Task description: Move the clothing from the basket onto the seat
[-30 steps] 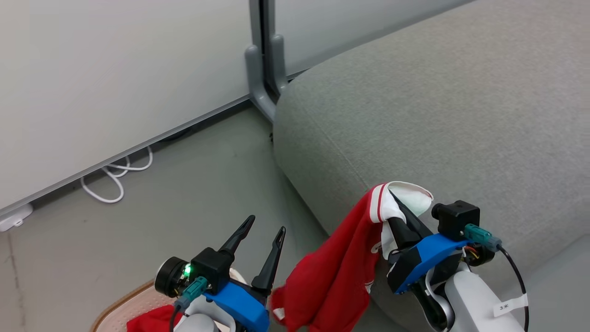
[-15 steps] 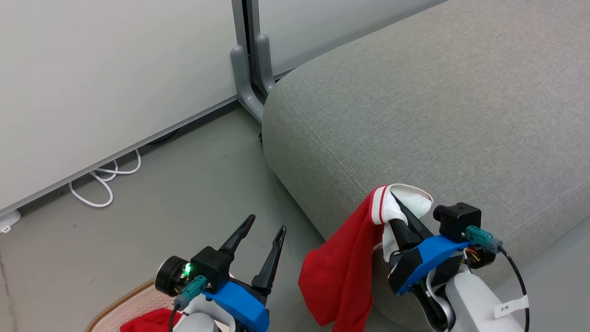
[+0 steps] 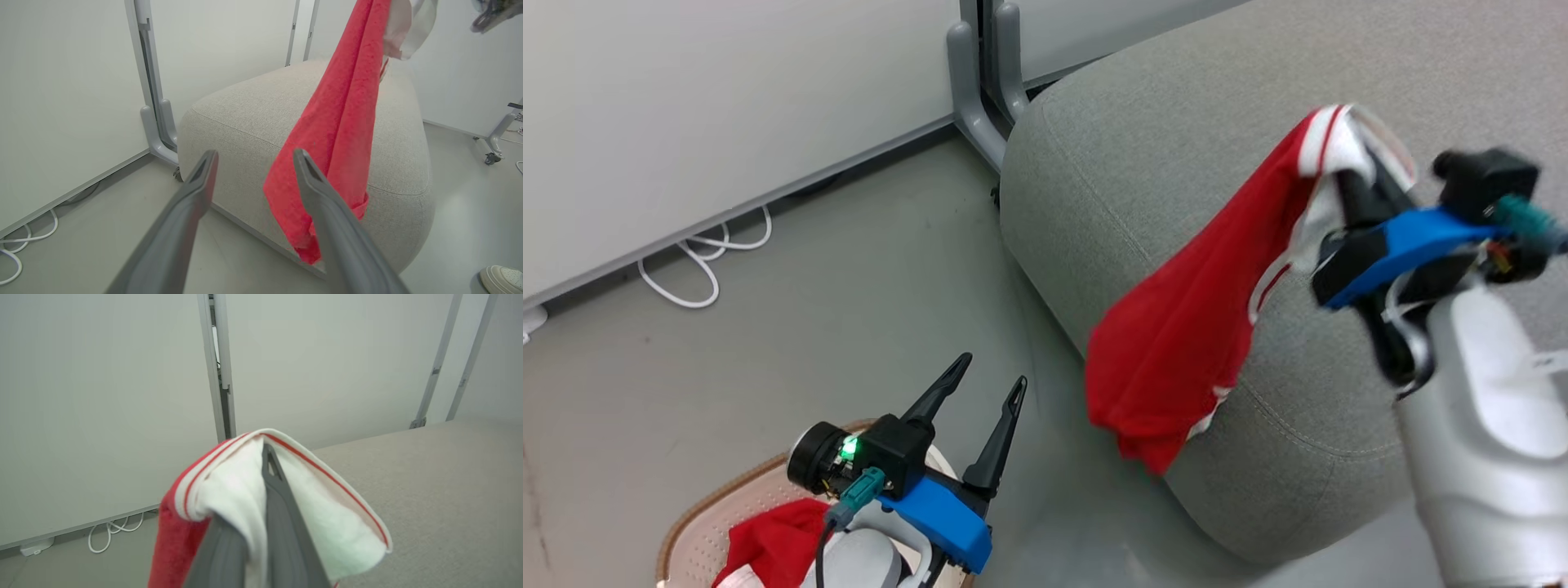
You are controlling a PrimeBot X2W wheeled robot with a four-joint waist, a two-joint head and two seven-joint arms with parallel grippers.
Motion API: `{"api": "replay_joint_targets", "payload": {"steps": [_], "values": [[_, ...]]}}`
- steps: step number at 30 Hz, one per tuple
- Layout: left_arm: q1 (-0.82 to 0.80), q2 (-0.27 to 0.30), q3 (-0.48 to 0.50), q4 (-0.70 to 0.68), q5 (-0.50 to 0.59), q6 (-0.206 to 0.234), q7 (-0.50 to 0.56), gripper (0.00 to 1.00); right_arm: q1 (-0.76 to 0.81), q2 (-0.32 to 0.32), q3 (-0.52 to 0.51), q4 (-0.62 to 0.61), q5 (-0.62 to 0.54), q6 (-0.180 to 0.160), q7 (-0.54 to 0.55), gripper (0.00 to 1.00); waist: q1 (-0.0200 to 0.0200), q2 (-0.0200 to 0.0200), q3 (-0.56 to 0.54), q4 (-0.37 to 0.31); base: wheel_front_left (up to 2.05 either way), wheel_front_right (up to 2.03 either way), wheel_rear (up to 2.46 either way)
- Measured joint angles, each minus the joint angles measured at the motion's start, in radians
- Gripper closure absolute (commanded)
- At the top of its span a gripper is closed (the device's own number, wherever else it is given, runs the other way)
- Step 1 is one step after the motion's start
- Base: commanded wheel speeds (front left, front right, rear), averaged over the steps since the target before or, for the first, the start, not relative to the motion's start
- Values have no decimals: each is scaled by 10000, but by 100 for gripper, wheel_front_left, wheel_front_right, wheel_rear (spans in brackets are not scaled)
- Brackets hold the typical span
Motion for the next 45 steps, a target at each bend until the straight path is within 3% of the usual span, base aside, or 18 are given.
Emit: {"api": "replay_joint_targets", "payload": {"steps": [7, 16, 21, 27, 35, 42, 43, 44, 45], "values": [[-675, 305, -403, -268, 150, 0, -2, 0, -2058, -1499, -1879, -594, -876, 2, 792, 100, 0, 0, 906, 375, 0, 0, 0], [-1623, 851, -826, -928, 347, 0, -2, 0, -3430, -3122, -4167, -830, -1279, 2, 1154, 100, 2, 0, 2427, 1074, 0, 0, 0], [-1875, 1187, -894, -1375, 437, 0, 0, 0, -3545, -3239, -5066, -731, -1476, 2, 773, 100, 2, -1, 3288, 1461, 0, 0, 0], [-2167, 1250, -970, -1795, 596, 0, -2, 0, -2923, -2899, -5747, 403, -1603, 2, 416, 100, 2, -1, 4013, 1943, 0, 0, 0], [-2219, 1149, -997, -1875, 681, 0, 0, 0, -2353, -2594, -5946, 2077, -2270, 2, -148, 100, 2, -1, 4436, 2350, 0, 0, 0], [-2156, 1039, -840, -1847, 667, 0, 0, 0, -2339, -2598, -5931, 2759, -2452, 2, -604, 100, 1, -1, 4261, 2449, 0, 0, 0], [-2154, 1035, -834, -1835, 667, 0, 0, 0, -2338, -2598, -5894, 2782, -2537, 2, -648, 90, 1, -1, 4234, 2448, 0, 0, 0], [-2154, 1026, -817, -1829, 667, 0, 0, 0, -2335, -2602, -5827, 2798, -2614, 2, -686, 70, 1, -1, 4205, 2448, 0, 0, 0], [-2153, 1011, -802, -1820, 669, 0, 0, 0, -2334, -2606, -5754, 2817, -2675, 2, -706, 23, 2, 0, 4170, 2448, 0, 0, 0]]}}
